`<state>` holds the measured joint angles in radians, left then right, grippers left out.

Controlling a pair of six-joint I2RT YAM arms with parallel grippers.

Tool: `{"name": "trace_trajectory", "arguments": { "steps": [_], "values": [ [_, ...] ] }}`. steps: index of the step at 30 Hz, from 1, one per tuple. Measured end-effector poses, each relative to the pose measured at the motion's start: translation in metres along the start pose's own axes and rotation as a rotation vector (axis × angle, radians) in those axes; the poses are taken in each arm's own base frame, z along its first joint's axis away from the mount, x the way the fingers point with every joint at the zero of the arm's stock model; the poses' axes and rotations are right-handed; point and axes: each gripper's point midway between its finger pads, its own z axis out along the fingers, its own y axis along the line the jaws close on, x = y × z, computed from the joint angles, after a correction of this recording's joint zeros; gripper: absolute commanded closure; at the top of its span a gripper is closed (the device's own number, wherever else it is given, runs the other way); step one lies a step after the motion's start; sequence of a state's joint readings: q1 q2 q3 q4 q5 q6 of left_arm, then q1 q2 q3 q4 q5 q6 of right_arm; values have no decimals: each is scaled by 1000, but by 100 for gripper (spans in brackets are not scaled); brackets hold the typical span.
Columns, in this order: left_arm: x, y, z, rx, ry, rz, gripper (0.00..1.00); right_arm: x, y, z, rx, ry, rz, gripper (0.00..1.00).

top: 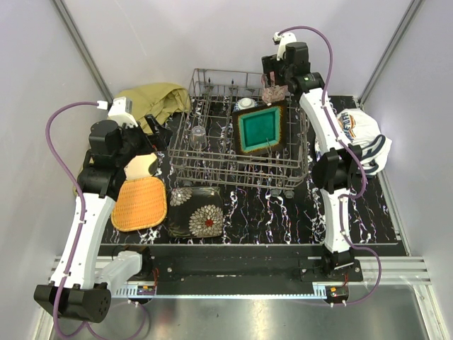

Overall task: Load the mixed dishes into the dish rack
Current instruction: Place the cup upside down on the dish rack

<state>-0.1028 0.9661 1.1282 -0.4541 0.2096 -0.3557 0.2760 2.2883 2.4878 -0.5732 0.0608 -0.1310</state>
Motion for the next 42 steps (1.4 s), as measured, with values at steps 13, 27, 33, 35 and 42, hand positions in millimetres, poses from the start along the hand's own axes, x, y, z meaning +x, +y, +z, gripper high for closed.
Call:
{"name": "trace_trajectory", "arguments": {
  "steps": [13, 27, 33, 35, 42],
  "values": [
    [1, 1, 2, -2, 5, -1, 1, 34, -17, 9, 24, 80, 4, 51],
    [1, 1, 2, -2, 5, -1, 1, 54, -22, 16, 31, 113, 9, 51],
    [1, 1, 2, -2, 5, -1, 1, 59, -24, 18, 33, 121, 12, 51],
    [1, 1, 2, -2, 5, -1, 1, 61, -25, 18, 34, 126, 13, 51],
    [1, 1, 2, -2, 6, -1, 1, 66, -24, 20, 30, 136, 26, 51]
  ]
}}
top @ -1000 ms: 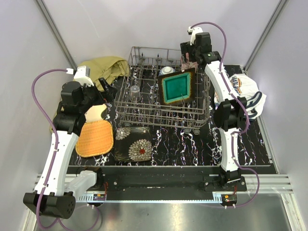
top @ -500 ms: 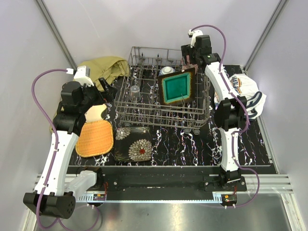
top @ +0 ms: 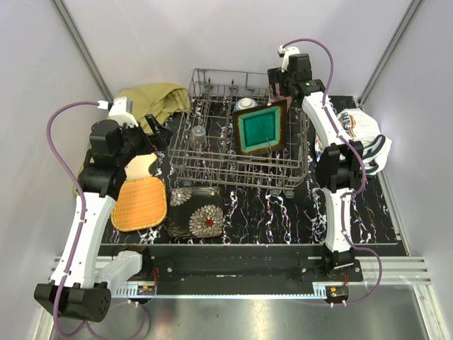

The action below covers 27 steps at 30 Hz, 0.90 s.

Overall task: Load the mixed dishes into the dish rack
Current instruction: Place the cup upside down on the dish rack

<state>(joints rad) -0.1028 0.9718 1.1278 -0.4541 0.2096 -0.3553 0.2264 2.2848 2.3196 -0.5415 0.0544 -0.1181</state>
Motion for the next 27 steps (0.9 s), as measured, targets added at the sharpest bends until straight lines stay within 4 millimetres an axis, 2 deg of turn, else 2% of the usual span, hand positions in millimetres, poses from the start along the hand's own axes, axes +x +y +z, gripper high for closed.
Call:
{"name": "trace_trajectory", "arguments": {
  "steps": [27],
  "values": [
    [0, 0, 0, 0, 0, 0, 1, 9, -1, 14, -8, 1, 18, 51]
  ]
}}
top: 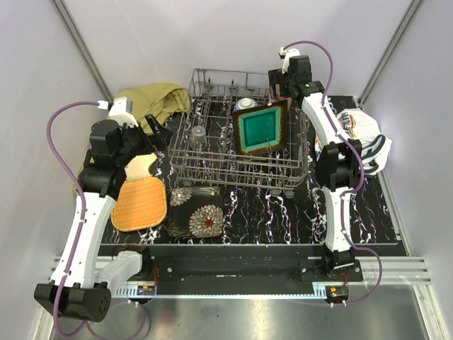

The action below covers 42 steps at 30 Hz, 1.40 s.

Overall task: Load the mixed dishes into the dish rack
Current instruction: Place the cup upside down on the dish rack

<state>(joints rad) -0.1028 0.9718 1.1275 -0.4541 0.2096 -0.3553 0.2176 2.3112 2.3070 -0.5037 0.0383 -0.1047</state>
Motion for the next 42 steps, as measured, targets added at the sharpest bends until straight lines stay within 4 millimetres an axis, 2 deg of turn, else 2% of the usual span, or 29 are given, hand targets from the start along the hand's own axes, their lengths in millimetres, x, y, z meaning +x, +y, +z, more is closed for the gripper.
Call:
{"name": "trace_trajectory", "arguments": {
  "steps": [10, 28, 32, 38, 42],
  "values": [
    [0, 0, 0, 0, 0, 0, 1, -5, 0, 4, -9, -11, 3, 50],
    [2, 1, 1, -2, 4, 6, 1, 2, 0, 12, -24, -1, 5, 50],
    [2, 1, 1, -2, 4, 7, 1, 4, 0, 14, -22, 4, 5, 47],
    [2, 1, 1, -2, 4, 7, 1, 5, 0, 14, -23, 6, 4, 38],
    [2, 2, 1, -3, 4, 6, 1, 5, 0, 14, -23, 7, 2, 38]
  ]
}}
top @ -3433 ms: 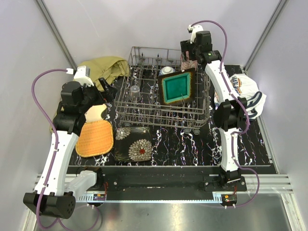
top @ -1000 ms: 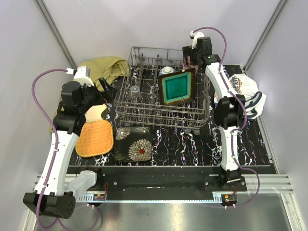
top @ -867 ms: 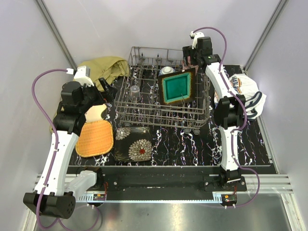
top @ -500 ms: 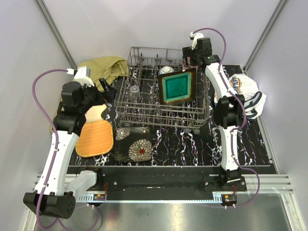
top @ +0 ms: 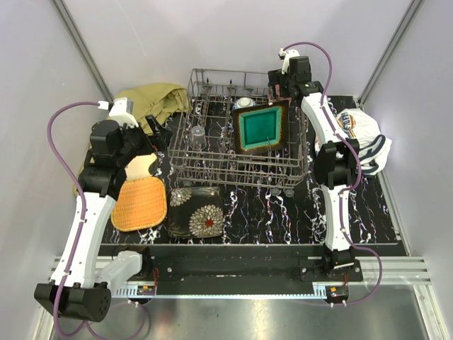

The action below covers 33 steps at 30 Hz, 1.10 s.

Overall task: Load the mixed dishes into the dish rack
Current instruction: Place the cup upside down on the dish rack

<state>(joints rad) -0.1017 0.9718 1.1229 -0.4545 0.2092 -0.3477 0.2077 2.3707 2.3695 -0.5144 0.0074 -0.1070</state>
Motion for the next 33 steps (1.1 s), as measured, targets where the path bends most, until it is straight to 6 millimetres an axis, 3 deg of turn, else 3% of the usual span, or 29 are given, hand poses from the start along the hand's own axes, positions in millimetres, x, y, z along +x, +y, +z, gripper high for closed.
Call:
{"name": "trace_trajectory", "arguments": {
  "steps": [16, 33],
  "values": [
    [0, 0, 0, -1, 0, 0, 1, 0, 0, 0, 0, 0, -1, 25],
    [0, 0, 0, -1, 0, 0, 1, 3, 1, 1, -9, 5, -17, 5]
  ]
}}
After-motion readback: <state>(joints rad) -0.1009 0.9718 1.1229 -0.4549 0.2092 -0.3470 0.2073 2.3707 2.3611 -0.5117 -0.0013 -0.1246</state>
